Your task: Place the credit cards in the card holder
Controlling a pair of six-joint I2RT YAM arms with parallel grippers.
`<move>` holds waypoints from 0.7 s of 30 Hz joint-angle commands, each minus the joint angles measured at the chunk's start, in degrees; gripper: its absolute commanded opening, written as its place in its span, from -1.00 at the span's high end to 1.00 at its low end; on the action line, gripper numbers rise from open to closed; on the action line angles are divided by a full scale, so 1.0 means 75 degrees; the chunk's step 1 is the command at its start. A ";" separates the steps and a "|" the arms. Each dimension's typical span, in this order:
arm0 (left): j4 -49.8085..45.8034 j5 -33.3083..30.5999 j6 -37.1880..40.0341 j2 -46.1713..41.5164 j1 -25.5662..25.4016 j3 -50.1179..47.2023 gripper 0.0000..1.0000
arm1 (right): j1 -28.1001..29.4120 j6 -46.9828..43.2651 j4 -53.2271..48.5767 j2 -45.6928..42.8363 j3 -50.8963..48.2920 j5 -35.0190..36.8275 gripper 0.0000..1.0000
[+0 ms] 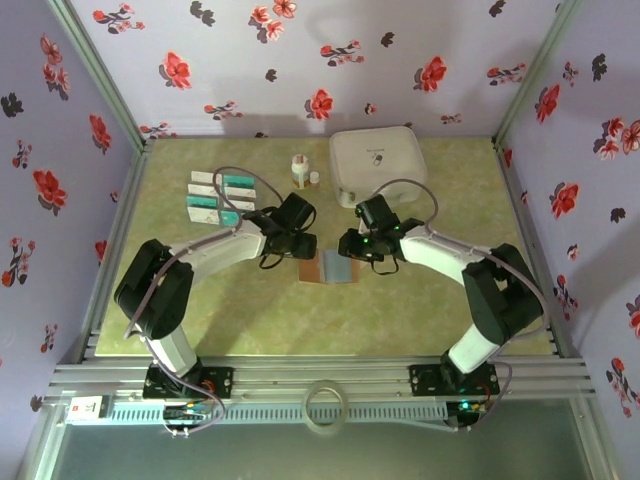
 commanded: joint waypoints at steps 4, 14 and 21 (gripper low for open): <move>-0.0050 0.0146 -0.0396 0.0110 -0.0260 0.0058 -0.17 | -0.0113 -0.0073 0.0249 0.0429 0.0201 -0.0364 0.52; 0.0076 0.0154 -0.0487 0.0359 -0.0542 0.0103 -0.04 | -0.0223 0.0004 0.0491 0.0813 0.0335 -0.0548 0.63; 0.0353 0.0097 -0.0356 0.0674 -0.0570 -0.0184 0.00 | -0.0224 0.0028 0.0571 0.0942 0.0433 -0.0670 0.66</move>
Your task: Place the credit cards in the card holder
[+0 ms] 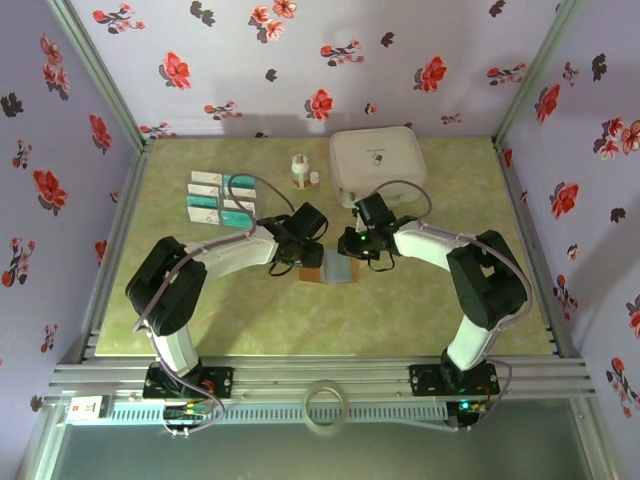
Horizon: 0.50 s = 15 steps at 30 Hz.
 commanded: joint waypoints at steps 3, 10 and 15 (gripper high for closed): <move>0.0277 -0.0085 0.0078 0.0292 -0.0055 -0.0301 0.00 | -0.0050 0.0024 0.0108 0.0246 0.0238 -0.0169 0.68; 0.0577 -0.0238 0.0281 0.0380 -0.0053 -0.0599 -0.06 | -0.0073 -0.0034 0.0092 0.0451 0.0247 -0.0157 0.65; 0.0873 -0.0284 0.0383 0.0323 -0.0055 -0.0817 -0.18 | -0.0073 -0.0041 0.0142 0.0570 0.0191 -0.0180 0.56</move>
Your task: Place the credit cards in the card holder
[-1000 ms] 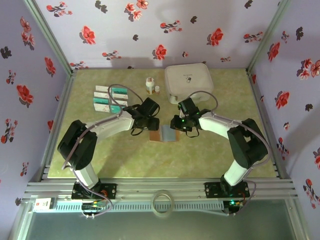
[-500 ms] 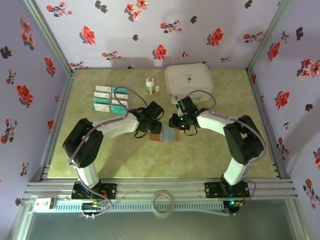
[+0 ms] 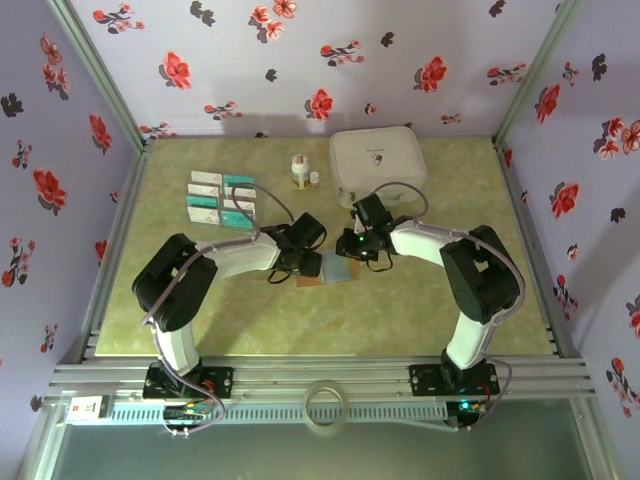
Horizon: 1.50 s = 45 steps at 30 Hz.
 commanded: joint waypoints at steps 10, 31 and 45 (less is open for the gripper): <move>0.1050 -0.0220 0.0239 -0.0260 -0.0058 -0.0651 -0.38 | -0.0022 0.0088 0.0332 0.0308 -0.0064 -0.0305 0.57; 0.1965 0.0071 0.0520 -0.1014 -0.0117 -0.1097 -0.55 | 0.0204 0.0617 0.0937 0.0345 -0.0325 -0.0510 0.59; 0.2090 -0.0229 0.0779 -0.0855 -0.0567 -0.1062 -0.57 | 0.0234 0.0756 0.1092 0.0384 -0.0431 -0.0498 0.58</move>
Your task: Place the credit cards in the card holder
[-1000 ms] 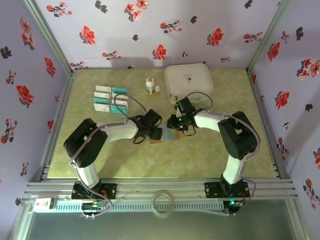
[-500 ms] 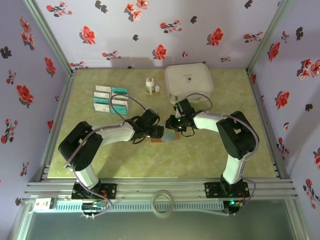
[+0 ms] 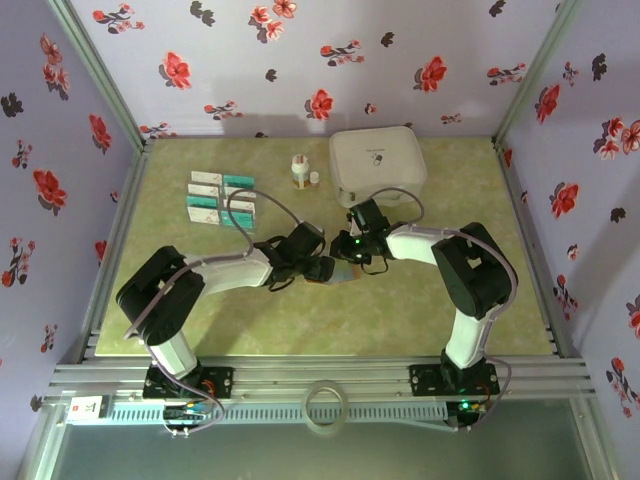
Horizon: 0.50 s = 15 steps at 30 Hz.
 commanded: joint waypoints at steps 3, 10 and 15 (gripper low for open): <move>0.0045 -0.0356 0.0359 0.0122 -0.0143 0.0108 -0.57 | 0.0054 0.0142 0.0062 0.0047 -0.0154 -0.0078 0.58; -0.0115 -0.0732 0.0611 0.0375 -0.0233 0.0070 -0.55 | 0.0054 0.0180 0.0057 -0.0016 -0.0127 -0.0090 0.57; -0.0106 -0.0935 0.0667 0.0497 -0.0282 -0.0058 -0.52 | 0.0054 0.0191 -0.0018 -0.0074 -0.0032 -0.0080 0.52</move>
